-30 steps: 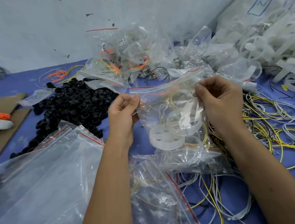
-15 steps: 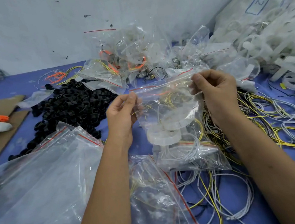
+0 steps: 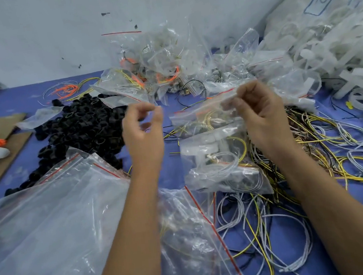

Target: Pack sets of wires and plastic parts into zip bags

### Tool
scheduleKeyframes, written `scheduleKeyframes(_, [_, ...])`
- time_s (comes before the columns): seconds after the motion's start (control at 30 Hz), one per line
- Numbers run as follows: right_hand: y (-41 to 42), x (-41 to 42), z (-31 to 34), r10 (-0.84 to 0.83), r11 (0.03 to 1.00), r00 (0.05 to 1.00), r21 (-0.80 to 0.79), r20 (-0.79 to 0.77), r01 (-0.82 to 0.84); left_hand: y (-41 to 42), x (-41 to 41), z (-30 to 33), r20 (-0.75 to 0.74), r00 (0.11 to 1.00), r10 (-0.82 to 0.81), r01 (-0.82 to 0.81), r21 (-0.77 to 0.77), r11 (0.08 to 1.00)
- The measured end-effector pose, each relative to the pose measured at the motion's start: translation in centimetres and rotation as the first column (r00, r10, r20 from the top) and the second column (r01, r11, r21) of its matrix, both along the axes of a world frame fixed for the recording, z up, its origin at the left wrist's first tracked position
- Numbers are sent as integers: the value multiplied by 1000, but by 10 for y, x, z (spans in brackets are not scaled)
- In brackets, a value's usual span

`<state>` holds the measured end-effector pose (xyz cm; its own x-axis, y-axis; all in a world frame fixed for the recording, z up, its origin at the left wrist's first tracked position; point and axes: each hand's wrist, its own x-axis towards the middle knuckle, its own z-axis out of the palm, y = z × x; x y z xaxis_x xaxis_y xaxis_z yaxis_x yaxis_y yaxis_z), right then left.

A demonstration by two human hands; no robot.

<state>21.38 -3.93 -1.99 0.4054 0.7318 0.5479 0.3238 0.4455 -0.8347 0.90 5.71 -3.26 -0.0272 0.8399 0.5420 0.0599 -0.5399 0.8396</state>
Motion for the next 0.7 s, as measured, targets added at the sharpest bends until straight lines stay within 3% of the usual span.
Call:
scheduleKeyframes(0.1, [2, -7, -2, 34, 999, 999, -12, 12, -34, -4, 11, -3, -369, 929, 21, 95, 294, 951])
scheduleKeyframes(0.2, [-1, -6, -4, 52, 999, 996, 4, -76, -52, -5, 13, -8, -489, 871, -44, 173, 222, 960])
scheduleKeyframes(0.43, [-2, -6, -2, 126, 992, 982, 9, -141, -126, -2, 7, -11, -493, 839, -231, 250, -29, 968])
scheduleKeyframes(0.57, [-4, -1, -2, 139, 990, 982, -12, -130, -142, -3, 3, -10, -377, 894, -243, 223, -97, 970])
scheduleKeyframes(0.7, [-3, 2, -4, 51, 998, 994, -40, -94, -55, -4, -3, -4, -170, 923, -346, 312, -198, 929])
